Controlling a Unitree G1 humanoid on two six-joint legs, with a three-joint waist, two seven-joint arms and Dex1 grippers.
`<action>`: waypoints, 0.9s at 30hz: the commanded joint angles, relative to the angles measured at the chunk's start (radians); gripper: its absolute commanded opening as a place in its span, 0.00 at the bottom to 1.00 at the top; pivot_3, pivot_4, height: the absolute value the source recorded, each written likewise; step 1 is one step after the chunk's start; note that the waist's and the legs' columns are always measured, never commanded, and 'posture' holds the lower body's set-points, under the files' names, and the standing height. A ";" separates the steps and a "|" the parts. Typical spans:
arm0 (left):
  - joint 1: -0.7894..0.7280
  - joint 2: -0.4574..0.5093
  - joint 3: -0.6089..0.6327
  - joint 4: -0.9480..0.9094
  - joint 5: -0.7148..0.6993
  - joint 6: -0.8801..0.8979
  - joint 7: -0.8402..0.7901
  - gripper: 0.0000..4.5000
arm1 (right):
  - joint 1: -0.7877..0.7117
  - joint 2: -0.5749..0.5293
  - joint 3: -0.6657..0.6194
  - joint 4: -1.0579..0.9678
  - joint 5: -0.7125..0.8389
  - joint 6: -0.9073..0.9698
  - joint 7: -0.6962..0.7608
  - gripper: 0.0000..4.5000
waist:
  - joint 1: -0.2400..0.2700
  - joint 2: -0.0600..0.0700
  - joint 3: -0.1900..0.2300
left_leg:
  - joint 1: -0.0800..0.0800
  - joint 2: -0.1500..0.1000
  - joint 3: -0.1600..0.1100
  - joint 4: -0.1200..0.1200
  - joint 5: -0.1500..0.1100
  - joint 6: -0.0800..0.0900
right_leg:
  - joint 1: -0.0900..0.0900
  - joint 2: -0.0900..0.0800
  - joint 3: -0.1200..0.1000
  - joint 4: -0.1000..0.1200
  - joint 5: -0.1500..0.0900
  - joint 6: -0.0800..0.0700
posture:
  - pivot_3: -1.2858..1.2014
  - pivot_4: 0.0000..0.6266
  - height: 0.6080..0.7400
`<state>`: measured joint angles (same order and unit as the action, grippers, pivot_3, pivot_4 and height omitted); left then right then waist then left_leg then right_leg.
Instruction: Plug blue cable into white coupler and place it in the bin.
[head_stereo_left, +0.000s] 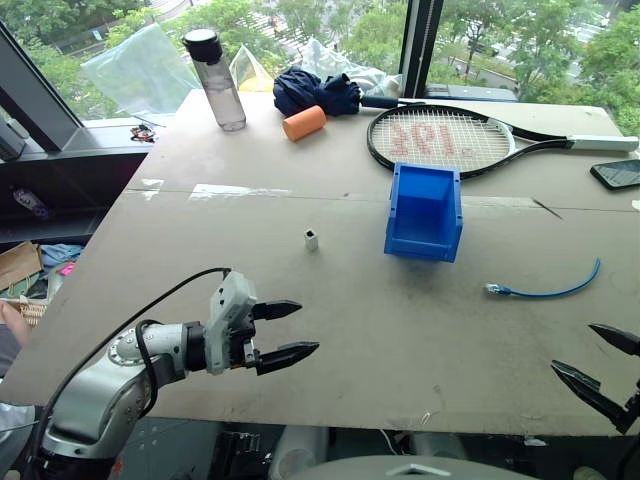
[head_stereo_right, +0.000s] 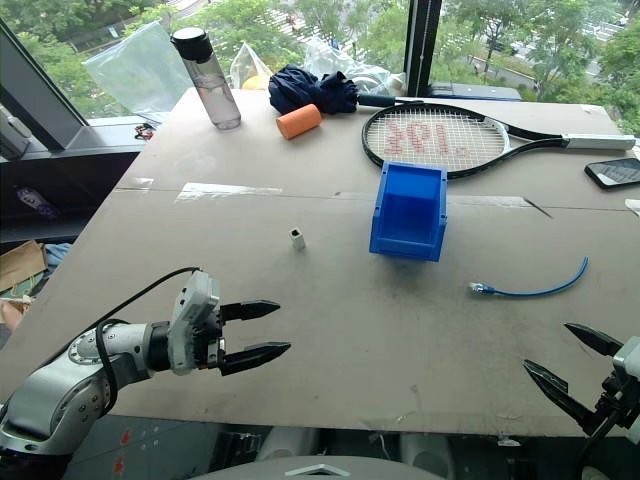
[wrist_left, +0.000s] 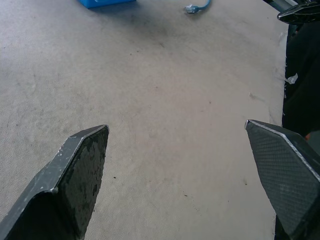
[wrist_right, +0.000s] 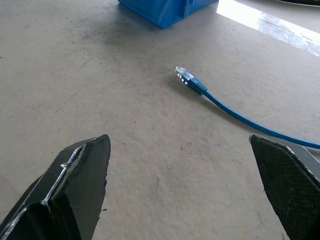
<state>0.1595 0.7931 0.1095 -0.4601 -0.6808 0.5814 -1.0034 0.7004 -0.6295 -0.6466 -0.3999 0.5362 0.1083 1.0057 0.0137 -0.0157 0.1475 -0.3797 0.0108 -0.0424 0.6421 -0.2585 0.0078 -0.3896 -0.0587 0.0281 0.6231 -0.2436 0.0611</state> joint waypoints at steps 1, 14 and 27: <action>-0.038 -0.010 0.019 -0.039 -0.049 0.027 0.013 0.99 | -0.055 -0.046 -0.013 -0.088 0.043 0.073 -0.052 1.00 | 0.000 0.000 0.000 | 0.000 0.000 0.000 0.000 0.000 0.000 | 0.000 0.000 0.000 0.000 0.000 0.000 | 0.52 0.24 1.00; -0.148 -0.028 -0.136 -0.120 0.045 -0.041 -0.006 0.99 | -0.575 -0.349 0.405 0.031 -0.045 0.544 -0.166 1.00 | 0.000 -0.004 0.001 | -0.001 -0.003 0.007 0.002 -0.001 0.002 | 0.000 0.003 0.002 -0.001 0.003 -0.004 | 0.52 0.24 1.00; -0.171 -0.055 -0.180 -0.128 0.070 -0.062 0.012 1.00 | -0.897 -0.315 0.718 0.450 -0.255 0.410 -0.013 0.38 | -0.006 -0.007 -0.001 | 0.000 -0.002 0.008 0.004 -0.001 0.002 | 0.001 0.005 0.002 0.001 0.003 -0.004 | 0.52 0.24 1.00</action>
<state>-0.0041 0.7386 -0.0812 -0.5516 -0.6102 0.5364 -0.9953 -0.1997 -0.9528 0.0413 0.0213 0.3111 0.5385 0.9723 0.0078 -0.0228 0.1461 -0.3790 0.0092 -0.0349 0.6460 -0.2594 0.0099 -0.3886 -0.0536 0.0297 0.6243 -0.2405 0.0569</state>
